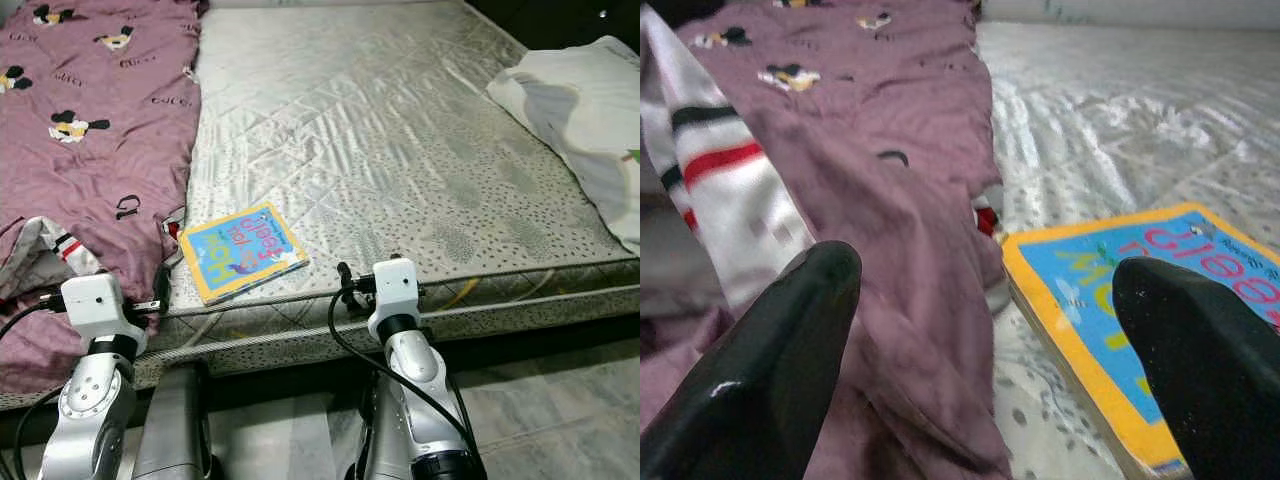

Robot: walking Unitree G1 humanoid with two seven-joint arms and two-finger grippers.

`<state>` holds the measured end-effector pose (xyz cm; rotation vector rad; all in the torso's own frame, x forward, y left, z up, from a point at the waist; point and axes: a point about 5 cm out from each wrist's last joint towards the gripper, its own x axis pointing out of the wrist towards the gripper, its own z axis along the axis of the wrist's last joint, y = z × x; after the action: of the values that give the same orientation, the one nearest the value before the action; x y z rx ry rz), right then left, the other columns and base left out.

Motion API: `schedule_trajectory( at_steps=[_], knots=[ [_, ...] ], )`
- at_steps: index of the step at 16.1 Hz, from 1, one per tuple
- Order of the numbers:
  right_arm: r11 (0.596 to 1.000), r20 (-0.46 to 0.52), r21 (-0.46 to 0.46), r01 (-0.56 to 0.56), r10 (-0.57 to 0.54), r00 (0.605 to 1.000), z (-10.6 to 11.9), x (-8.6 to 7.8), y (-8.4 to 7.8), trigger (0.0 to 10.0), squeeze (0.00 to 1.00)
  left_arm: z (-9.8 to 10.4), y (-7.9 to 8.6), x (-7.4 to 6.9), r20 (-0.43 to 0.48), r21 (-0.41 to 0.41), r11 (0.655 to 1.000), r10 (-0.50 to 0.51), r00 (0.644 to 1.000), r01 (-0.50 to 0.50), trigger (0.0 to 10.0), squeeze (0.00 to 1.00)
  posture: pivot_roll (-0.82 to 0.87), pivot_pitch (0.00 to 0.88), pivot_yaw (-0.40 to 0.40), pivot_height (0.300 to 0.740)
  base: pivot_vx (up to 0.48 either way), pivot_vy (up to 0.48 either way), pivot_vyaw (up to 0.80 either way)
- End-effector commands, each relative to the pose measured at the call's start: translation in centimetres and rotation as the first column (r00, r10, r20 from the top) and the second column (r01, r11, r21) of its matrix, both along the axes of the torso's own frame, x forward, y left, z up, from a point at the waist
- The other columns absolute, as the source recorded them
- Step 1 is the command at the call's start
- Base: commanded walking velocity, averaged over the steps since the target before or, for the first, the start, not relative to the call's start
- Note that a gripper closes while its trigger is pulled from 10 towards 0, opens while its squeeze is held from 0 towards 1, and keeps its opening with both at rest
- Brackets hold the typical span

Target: Clean up the room

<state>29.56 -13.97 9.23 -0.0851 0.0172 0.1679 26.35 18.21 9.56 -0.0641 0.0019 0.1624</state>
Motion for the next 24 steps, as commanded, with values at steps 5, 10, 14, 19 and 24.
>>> schedule_trajectory(
  at_steps=[5, 10, 14, 19, 24],
  knots=[
    [0.999, -0.004, -0.036, 0.02, -0.021, 1.0, 0.1, -0.6, -1.5, 10.0, 0.0, -1.6, -0.9, 1.7, -0.103, -0.139, 0.99, 0.012, 0.995, -0.026, 10.0, 0.0, 0.0, 0.132, -0.054, 0.493, 0.0, 0.0, 0.0],
    [0.996, -0.01, -0.066, 0.057, -0.058, 0.998, 0.7, -1.8, -3.5, 10.0, 0.0, -0.5, -1.9, 4.7, -0.081, -0.184, 0.982, -0.054, 0.995, 0.039, 10.0, 0.0, -0.08, 0.186, -0.057, 0.493, 0.0, 0.0, 0.0],
    [0.994, -0.012, -0.085, 0.075, -0.076, 0.997, 1.2, -1.9, -4.2, 10.0, 0.0, -1.4, -2.2, 6.2, -0.131, -0.251, 0.967, -0.075, 0.989, 0.04, 10.0, 0.0, -0.08, 0.191, -0.057, 0.493, 0.0, 0.0, 0.0],
    [0.991, -0.008, -0.098, 0.086, -0.087, 0.996, 1.5, -1.6, -4.7, 10.0, 0.0, -4.1, -2.1, 4.1, -0.216, -0.365, 0.928, -0.009, 0.976, -0.072, 10.0, 0.0, -0.09, 0.183, -0.054, 0.493, 0.0, 0.0, 0.0],
    [0.991, -0.003, -0.094, 0.092, -0.093, 0.996, 1.7, -1.5, -4.6, 10.0, 0.0, -4.9, -0.9, 3.5, -0.253, -0.431, 0.893, 0.023, 0.967, -0.134, 10.0, 0.0, -0.08, 0.182, -0.05, 0.493, 0.0, 0.0, 0.0]
  ],
)
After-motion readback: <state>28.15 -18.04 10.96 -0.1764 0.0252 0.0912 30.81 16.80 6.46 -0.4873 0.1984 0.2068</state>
